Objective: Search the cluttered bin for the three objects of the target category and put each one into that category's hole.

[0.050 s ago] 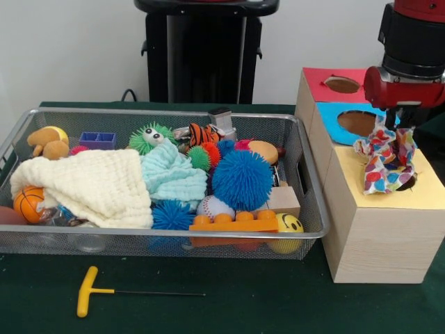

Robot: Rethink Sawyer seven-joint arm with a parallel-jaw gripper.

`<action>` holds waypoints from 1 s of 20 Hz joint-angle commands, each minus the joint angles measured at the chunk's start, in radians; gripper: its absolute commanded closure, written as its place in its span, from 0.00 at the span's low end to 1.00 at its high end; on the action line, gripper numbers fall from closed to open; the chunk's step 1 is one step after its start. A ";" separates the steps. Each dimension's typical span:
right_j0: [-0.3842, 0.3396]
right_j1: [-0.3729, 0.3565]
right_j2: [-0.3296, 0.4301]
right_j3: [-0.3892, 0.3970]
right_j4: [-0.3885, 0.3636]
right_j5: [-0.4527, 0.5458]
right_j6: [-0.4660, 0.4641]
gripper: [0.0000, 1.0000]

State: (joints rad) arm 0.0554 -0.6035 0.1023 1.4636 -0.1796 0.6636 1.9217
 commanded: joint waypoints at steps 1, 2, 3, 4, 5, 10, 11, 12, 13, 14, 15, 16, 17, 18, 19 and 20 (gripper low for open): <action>-0.005 0.042 0.033 -0.050 0.047 -0.104 0.173 1.00; -0.007 0.038 0.042 -0.054 0.058 -0.089 0.166 1.00; -0.008 0.034 0.052 -0.057 0.068 -0.075 0.160 1.00; -0.004 0.029 0.052 -0.055 0.074 -0.070 0.166 1.00; 0.000 0.025 0.052 -0.054 0.080 -0.066 0.172 1.00; 0.007 0.010 0.037 -0.035 0.088 -0.071 0.183 1.00; 0.007 0.010 0.036 -0.037 0.089 -0.067 0.177 1.00; 0.005 0.009 0.034 -0.031 0.091 -0.069 0.174 1.00; 0.009 0.010 0.029 -0.034 0.090 -0.066 0.171 1.00; 0.013 0.009 0.021 -0.035 0.086 -0.064 0.167 1.00; 0.007 0.007 0.028 -0.021 0.097 -0.068 0.167 1.00; 0.008 0.005 0.024 -0.012 0.105 -0.074 0.167 0.00; 0.004 0.004 0.029 -0.006 0.106 -0.080 0.163 0.00; -0.001 0.003 0.034 0.000 0.108 -0.086 0.160 0.00; -0.003 0.003 0.036 0.001 0.111 -0.088 0.156 0.00; 0.000 0.002 0.032 0.003 0.112 -0.090 0.158 0.00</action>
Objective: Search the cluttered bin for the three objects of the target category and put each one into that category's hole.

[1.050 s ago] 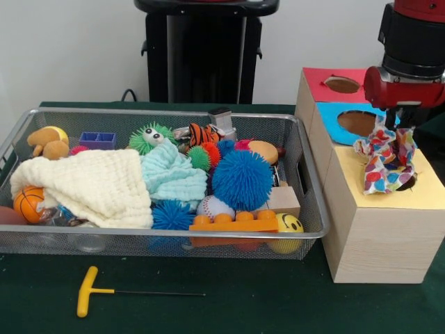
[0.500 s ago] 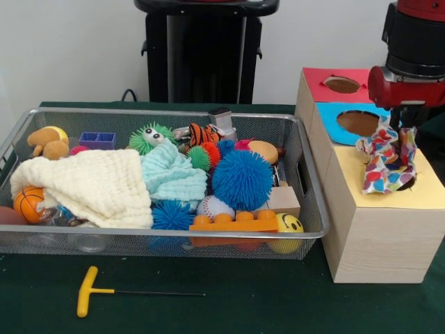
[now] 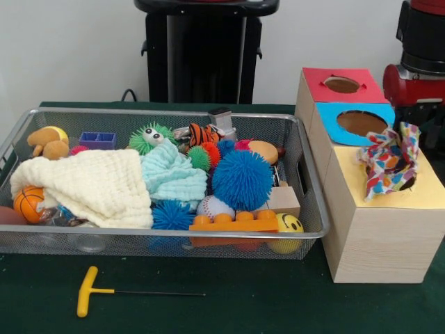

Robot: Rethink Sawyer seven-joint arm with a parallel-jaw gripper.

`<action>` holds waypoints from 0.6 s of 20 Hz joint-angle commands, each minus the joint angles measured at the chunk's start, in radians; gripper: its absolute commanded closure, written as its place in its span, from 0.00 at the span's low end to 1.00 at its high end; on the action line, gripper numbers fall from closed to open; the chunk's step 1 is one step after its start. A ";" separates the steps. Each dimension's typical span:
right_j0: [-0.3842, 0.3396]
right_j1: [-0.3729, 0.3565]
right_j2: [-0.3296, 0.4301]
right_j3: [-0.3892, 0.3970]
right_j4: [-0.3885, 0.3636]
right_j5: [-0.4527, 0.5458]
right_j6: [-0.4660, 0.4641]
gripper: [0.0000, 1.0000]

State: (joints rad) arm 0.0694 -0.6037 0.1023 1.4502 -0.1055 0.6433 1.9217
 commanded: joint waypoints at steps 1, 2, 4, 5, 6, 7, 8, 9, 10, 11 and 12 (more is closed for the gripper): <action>-0.010 0.003 0.025 0.013 0.040 -0.066 0.162 0.00; -0.009 0.003 0.023 0.015 0.041 -0.070 0.163 0.00; -0.007 0.009 0.019 0.009 0.045 -0.074 0.164 0.00; -0.005 0.011 0.015 0.004 0.043 -0.077 0.163 0.00; -0.001 0.012 0.008 0.002 0.041 -0.078 0.167 0.00; 0.001 0.013 0.004 -0.002 0.040 -0.081 0.168 0.00; -0.003 0.016 0.011 -0.009 0.036 -0.085 0.154 0.00; -0.002 0.014 0.008 -0.003 0.035 -0.093 0.158 0.00; -0.001 0.012 0.007 -0.002 0.036 -0.089 0.158 0.00; -0.001 0.010 0.006 -0.001 0.037 -0.085 0.159 0.00; 0.003 0.005 -0.003 0.000 0.035 -0.081 0.164 0.00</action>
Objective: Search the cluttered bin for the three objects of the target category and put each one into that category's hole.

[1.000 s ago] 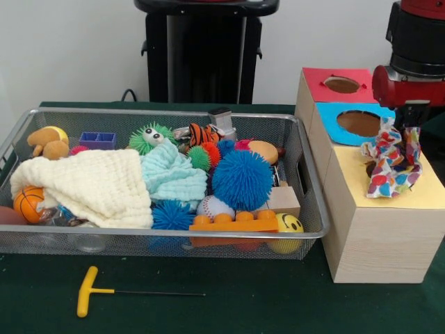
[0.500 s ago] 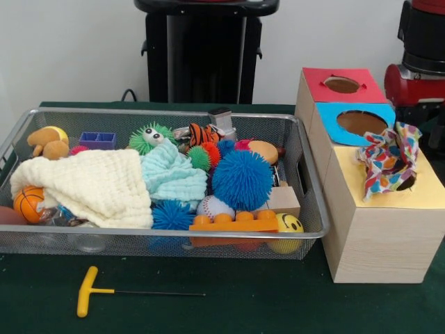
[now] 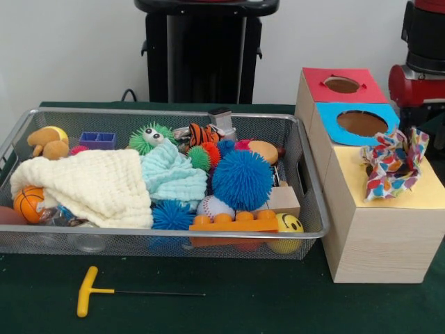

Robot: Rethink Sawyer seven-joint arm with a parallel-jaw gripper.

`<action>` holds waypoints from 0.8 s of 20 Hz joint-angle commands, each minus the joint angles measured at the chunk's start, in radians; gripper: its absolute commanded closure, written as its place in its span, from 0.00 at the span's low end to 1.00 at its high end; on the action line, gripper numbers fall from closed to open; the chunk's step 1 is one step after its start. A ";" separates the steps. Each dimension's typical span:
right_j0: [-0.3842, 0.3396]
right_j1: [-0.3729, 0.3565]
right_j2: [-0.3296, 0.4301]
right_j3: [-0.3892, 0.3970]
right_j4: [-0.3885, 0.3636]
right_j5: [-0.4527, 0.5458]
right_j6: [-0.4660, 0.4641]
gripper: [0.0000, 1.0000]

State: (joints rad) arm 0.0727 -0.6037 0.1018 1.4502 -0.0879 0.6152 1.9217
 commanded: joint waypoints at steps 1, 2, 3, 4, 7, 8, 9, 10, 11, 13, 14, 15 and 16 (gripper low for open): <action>0.000 0.001 -0.007 0.000 0.017 -0.045 0.163 0.00; -0.001 -0.012 -0.010 0.006 0.019 -0.034 0.163 0.00; -0.008 -0.029 -0.008 0.012 0.023 -0.015 0.154 0.00; -0.017 -0.048 -0.002 0.023 0.029 0.004 0.143 0.00; -0.040 -0.095 0.013 0.053 0.046 0.049 0.115 0.00; -0.045 -0.107 0.017 0.065 0.052 0.054 0.112 0.00; -0.049 -0.119 0.018 0.072 0.054 0.064 0.105 0.00; -0.056 -0.129 0.024 0.080 0.061 0.073 0.099 0.00; -0.061 -0.144 0.026 0.089 0.065 0.084 0.093 0.00; -0.070 -0.173 0.031 0.108 0.075 0.105 0.079 0.00; -0.076 -0.190 0.034 0.115 0.081 0.123 0.070 0.00; -0.079 -0.204 0.032 0.111 0.086 0.151 0.062 0.00; -0.083 -0.218 0.031 0.110 0.086 0.175 0.049 0.00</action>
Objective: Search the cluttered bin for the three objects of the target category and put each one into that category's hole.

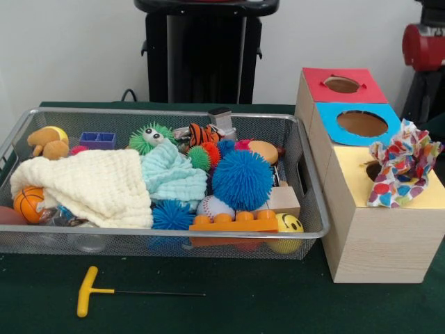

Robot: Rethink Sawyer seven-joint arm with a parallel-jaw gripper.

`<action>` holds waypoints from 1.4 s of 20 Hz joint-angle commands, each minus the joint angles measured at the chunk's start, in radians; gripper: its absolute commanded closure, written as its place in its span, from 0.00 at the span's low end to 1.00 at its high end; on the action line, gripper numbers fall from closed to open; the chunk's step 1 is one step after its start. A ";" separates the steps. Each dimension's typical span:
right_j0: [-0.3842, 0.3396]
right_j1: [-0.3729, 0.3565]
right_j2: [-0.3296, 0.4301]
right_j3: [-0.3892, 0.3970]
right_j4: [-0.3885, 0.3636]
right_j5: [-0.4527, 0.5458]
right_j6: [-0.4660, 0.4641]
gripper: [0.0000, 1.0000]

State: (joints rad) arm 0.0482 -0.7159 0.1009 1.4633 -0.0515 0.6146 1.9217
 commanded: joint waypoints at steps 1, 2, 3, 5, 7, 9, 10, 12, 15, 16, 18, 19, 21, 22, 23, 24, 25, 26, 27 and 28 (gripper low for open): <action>-0.065 -0.114 0.033 0.108 0.051 0.175 0.041 0.00; -0.071 -0.123 0.035 0.119 0.053 0.176 0.033 0.00; -0.077 -0.127 0.037 0.128 0.052 0.170 0.024 0.00; -0.087 -0.134 0.042 0.143 0.050 0.162 0.012 0.00; -0.093 -0.145 0.041 0.150 0.048 0.158 0.010 0.00; -0.094 -0.150 0.034 0.139 0.035 0.169 0.004 0.00; -0.095 -0.150 0.030 0.136 0.025 0.165 0.001 0.00; -0.098 -0.150 0.028 0.139 0.012 0.151 -0.003 0.00; -0.105 -0.147 0.029 0.149 0.000 0.110 -0.002 1.00; -0.108 -0.147 0.032 0.162 0.000 0.084 0.003 1.00; -0.112 -0.139 0.037 0.168 -0.001 0.044 0.012 1.00; -0.108 -0.134 0.032 0.163 -0.008 0.027 0.022 1.00; -0.102 -0.127 0.025 0.159 -0.023 -0.006 0.031 1.00; -0.100 -0.120 0.023 0.157 -0.029 -0.018 0.036 1.00; -0.098 -0.114 0.020 0.154 -0.035 -0.030 0.040 1.00; -0.096 -0.110 0.016 0.156 -0.037 -0.035 0.046 1.00; -0.093 -0.104 0.010 0.154 -0.041 -0.031 0.049 1.00; -0.096 -0.095 0.010 0.152 -0.045 -0.032 0.045 1.00; -0.099 -0.085 0.011 0.149 -0.049 -0.034 0.040 1.00; -0.103 -0.074 0.012 0.148 -0.055 -0.033 0.033 1.00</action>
State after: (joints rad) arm -0.0277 -0.8605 0.1003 1.5046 -0.0365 0.6253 1.9217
